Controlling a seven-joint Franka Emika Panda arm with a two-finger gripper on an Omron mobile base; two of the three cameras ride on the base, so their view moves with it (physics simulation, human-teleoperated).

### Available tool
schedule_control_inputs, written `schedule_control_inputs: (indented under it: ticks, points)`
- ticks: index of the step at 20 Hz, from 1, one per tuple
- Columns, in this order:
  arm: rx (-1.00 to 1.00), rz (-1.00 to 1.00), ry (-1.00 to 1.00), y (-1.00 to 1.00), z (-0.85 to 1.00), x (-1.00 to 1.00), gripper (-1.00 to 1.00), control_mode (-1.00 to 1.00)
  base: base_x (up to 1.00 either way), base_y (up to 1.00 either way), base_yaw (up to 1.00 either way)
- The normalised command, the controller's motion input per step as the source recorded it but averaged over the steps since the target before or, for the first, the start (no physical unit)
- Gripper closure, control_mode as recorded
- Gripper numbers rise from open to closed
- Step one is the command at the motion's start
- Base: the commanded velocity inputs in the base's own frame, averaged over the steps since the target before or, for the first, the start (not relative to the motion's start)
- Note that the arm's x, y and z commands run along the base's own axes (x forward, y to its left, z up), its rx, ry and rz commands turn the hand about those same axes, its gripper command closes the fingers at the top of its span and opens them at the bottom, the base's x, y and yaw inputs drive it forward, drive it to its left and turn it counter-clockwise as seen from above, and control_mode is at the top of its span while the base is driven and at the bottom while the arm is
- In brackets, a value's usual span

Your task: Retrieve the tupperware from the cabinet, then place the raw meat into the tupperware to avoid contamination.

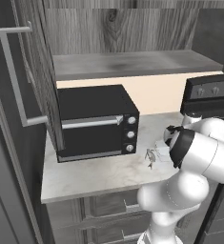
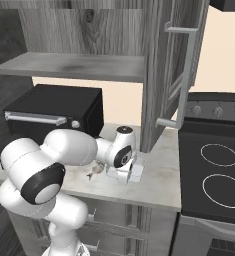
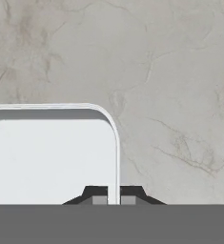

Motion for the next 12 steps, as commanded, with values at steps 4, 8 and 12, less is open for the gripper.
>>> schedule_control_inputs:
  ticks: [4,8,12]
  points:
    - [0.00,0.00,0.00,0.00,-0.01,0.00,-1.00,-1.00,0.00,0.00,0.00]
    - [0.00,0.00,0.00,0.00,0.00,0.00,-1.00,-1.00,0.00,0.00,0.00]
    - [0.00,0.00,0.00,0.00,0.00,0.00,-1.00,-1.00,0.00,0.00,0.00]
